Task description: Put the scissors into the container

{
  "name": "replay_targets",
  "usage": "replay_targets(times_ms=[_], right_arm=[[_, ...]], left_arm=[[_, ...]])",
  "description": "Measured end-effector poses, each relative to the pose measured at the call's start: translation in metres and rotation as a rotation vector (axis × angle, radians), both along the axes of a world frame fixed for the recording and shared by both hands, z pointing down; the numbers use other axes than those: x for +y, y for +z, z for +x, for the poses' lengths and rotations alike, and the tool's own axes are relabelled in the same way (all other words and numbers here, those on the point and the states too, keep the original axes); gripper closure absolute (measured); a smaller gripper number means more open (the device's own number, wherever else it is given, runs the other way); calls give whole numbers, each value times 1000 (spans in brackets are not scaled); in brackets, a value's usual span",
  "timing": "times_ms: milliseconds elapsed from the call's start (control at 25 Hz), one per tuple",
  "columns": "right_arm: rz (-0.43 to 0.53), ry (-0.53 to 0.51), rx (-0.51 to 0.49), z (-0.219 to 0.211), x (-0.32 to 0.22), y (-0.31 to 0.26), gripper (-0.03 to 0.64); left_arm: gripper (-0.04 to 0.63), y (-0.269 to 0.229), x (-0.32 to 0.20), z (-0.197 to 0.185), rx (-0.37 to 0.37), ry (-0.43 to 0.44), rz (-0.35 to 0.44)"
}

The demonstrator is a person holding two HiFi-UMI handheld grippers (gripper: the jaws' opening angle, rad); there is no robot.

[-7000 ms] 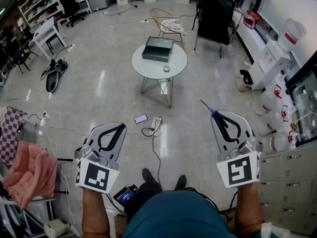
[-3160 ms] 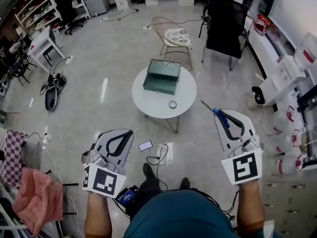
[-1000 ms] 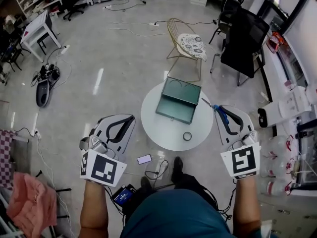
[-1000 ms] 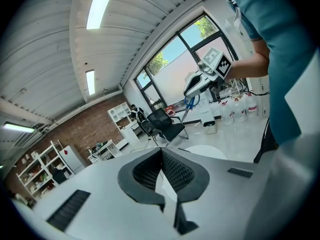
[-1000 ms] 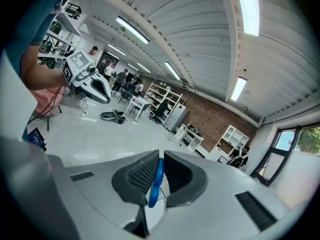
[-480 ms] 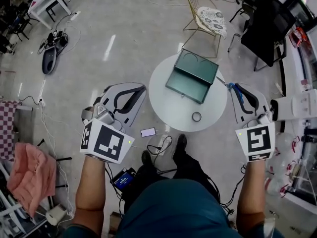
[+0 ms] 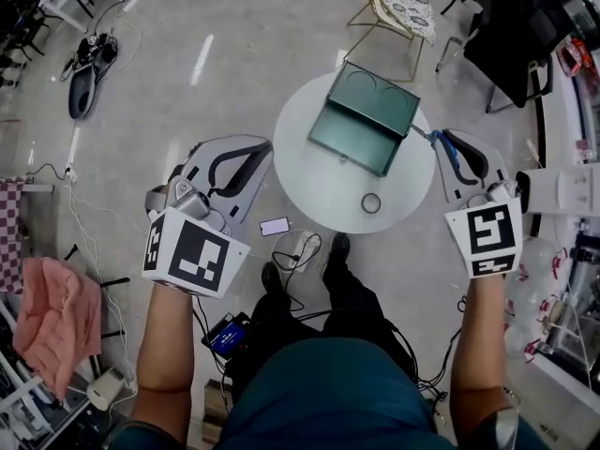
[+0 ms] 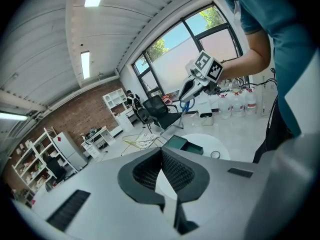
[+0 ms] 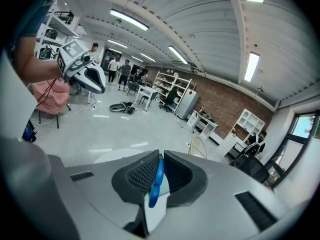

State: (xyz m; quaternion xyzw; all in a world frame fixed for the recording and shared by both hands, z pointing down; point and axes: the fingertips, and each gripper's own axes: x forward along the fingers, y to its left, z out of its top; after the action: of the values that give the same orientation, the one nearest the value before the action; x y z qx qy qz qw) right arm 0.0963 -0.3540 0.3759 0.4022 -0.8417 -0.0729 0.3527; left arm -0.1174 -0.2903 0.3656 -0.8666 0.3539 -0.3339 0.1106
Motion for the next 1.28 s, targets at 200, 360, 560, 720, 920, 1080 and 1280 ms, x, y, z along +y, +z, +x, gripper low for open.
replay_targets(times_ms=[200, 360, 560, 720, 920, 1080, 1280], right_arm=[[-32, -9, 8, -4, -18, 30, 561], [-55, -20, 21, -5, -30, 52, 561], [-85, -37, 32, -6, -41, 82, 561], [-111, -63, 46, -10, -48, 106, 561], [-149, -96, 68, -18, -54, 140, 561], [-180, -121, 86, -26, -59, 169, 561], [-222, -146, 130, -32, -62, 207, 561]], left_arm=[[577, 23, -9, 1, -1, -7, -25], [577, 37, -17, 2, -18, -4, -30], [577, 56, -24, 4, -31, -10, -43], [577, 73, -29, 5, -35, -20, -62], [577, 95, -33, 5, -35, -29, -87], [577, 115, -36, 4, -31, -41, -109], [577, 135, -38, 2, -23, -52, -129]])
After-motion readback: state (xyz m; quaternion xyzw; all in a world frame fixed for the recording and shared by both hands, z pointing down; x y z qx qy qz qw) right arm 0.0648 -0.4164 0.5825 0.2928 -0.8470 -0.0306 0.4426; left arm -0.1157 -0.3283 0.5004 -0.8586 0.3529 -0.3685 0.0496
